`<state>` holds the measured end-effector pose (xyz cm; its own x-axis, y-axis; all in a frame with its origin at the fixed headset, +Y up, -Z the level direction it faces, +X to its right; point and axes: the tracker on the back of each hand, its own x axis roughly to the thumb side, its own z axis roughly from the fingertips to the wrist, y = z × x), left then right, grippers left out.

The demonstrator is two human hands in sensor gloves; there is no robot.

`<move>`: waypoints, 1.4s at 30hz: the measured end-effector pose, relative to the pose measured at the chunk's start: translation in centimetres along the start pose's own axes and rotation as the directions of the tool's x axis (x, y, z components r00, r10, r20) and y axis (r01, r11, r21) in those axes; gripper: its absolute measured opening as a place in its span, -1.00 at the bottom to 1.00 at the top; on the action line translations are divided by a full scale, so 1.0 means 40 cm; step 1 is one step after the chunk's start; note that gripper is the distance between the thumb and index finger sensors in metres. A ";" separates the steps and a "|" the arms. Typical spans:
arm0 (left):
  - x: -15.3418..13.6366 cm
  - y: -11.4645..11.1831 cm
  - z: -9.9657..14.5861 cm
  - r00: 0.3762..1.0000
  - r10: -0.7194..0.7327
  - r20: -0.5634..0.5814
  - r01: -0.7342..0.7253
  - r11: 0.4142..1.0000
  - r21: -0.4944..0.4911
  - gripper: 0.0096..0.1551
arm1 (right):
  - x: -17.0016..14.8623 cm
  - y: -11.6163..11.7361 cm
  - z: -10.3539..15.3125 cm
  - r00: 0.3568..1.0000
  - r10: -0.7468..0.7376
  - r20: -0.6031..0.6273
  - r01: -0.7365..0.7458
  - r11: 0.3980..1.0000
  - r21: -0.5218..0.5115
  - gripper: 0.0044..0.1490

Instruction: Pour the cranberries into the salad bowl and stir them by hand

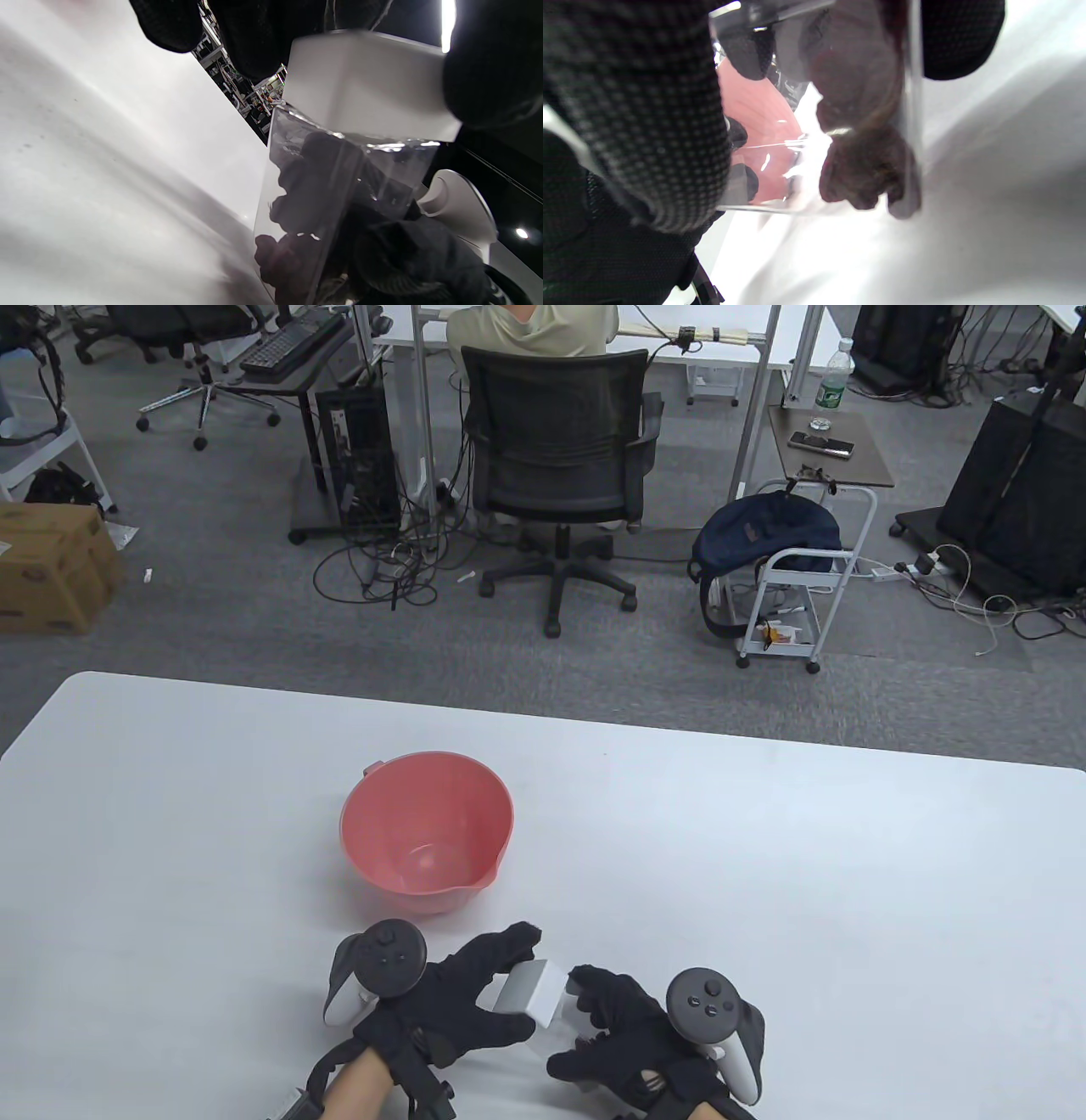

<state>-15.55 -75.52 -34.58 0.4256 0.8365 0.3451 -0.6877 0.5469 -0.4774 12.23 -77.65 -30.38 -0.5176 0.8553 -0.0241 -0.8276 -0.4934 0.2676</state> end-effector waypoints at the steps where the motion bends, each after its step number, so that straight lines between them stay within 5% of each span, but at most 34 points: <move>1: -0.002 -0.001 0.000 1.000 -0.006 -0.012 0.006 1.000 0.005 0.19 | 0.002 0.002 0.000 1.000 0.009 0.003 -0.009 1.000 -0.002 0.23; 15: 0.001 -0.020 0.015 0.976 -0.133 -0.171 0.167 0.964 0.205 0.29 | 0.004 0.008 -0.002 0.998 0.057 -0.006 -0.057 0.998 -0.003 0.23; 22: -0.008 0.008 0.004 0.990 0.136 0.043 -0.137 0.991 0.013 0.25 | 0.000 -0.001 -0.003 1.000 0.028 -0.011 -0.028 1.000 -0.003 0.23; 28: -0.005 0.027 0.005 0.997 0.052 0.060 -0.044 0.990 -0.133 0.17 | -0.001 -0.002 -0.003 1.000 0.025 -0.010 -0.025 1.000 -0.001 0.23; 42: -0.003 0.013 -0.001 0.999 -0.013 0.030 0.017 0.991 -0.132 0.06 | -0.003 -0.005 -0.004 0.999 0.034 -0.007 -0.034 0.999 0.004 0.23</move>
<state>-15.94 -75.34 -34.90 0.4169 0.8279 0.3752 -0.5971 0.5607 -0.5737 12.42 -77.69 -30.59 -0.5468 0.8370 -0.0220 -0.8089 -0.5213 0.2720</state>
